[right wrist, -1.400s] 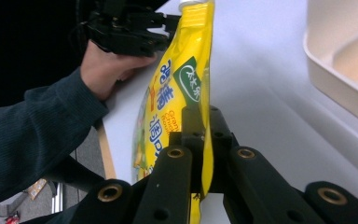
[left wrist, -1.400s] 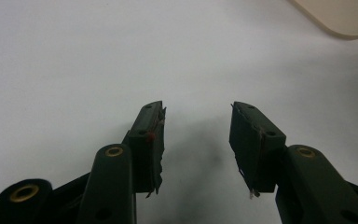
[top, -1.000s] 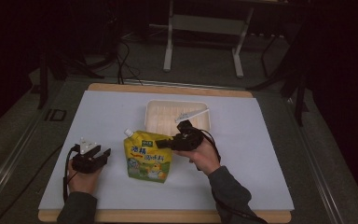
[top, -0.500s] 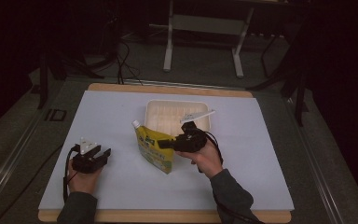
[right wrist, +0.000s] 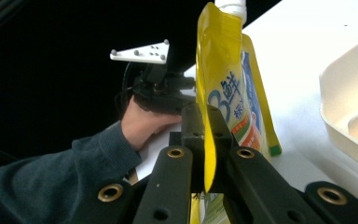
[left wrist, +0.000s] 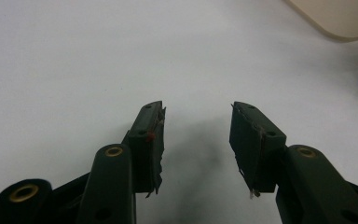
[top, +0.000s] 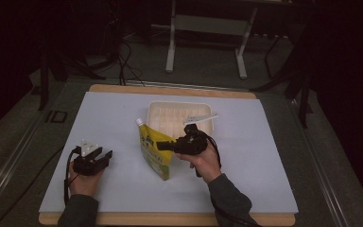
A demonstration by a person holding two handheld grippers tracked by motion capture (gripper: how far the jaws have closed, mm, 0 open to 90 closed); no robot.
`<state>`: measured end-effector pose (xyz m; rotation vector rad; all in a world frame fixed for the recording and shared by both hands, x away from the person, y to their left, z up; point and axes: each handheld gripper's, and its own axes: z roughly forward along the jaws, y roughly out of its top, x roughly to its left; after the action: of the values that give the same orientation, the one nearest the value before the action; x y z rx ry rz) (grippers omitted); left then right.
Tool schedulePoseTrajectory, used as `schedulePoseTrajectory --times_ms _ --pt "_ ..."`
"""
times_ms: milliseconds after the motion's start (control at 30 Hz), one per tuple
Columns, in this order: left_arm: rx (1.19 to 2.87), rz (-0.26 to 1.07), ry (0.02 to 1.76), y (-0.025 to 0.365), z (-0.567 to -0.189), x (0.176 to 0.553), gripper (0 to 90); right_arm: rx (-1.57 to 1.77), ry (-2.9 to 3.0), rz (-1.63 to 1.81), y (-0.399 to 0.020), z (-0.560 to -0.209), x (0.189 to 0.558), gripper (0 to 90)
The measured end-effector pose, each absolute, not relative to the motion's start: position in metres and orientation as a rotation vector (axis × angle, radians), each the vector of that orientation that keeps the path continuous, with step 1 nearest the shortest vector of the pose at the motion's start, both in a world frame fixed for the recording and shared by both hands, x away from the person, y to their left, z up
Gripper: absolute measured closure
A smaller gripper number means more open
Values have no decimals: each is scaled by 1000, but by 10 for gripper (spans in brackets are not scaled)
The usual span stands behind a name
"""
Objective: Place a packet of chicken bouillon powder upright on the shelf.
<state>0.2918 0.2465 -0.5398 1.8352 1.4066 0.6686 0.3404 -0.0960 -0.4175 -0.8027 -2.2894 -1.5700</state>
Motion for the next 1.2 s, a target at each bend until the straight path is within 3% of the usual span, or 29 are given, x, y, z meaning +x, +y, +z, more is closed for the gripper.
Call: schedulePoseTrajectory --times_ms 1200 --pt "1829 672 1404 246 -540 292 534 -856 -2200 -1832 -105 -391 340 900"
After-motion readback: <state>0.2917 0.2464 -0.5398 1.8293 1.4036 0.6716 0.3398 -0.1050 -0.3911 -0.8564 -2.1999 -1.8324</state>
